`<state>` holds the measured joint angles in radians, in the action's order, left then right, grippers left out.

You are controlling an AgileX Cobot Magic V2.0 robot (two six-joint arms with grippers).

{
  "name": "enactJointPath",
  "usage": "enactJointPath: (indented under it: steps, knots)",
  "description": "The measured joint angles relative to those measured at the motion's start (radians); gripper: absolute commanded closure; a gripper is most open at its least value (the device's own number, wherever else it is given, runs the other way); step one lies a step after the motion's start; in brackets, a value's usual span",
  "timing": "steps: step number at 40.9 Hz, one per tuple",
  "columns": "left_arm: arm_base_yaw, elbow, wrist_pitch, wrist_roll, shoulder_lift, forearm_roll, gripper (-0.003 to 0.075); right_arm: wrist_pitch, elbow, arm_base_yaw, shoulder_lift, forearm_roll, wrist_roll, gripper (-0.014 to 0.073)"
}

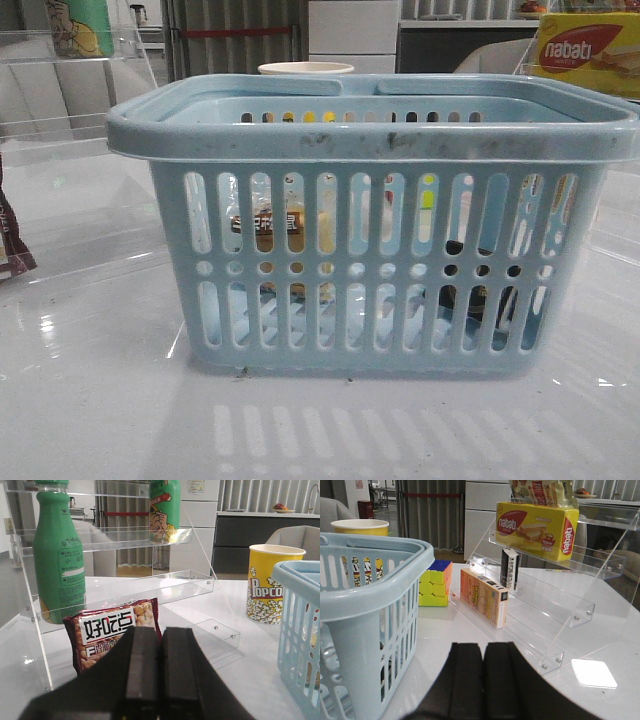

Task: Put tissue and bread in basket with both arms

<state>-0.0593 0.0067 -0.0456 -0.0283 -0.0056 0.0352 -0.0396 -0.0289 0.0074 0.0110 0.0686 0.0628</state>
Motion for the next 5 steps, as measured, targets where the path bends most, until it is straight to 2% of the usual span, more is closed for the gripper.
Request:
enactJointPath:
  steps: [5]
  knots:
    - [0.0, 0.0, 0.0, 0.0, 0.0, 0.0, 0.0627, 0.0, 0.0, 0.0, 0.0, 0.0, 0.0, 0.0567]
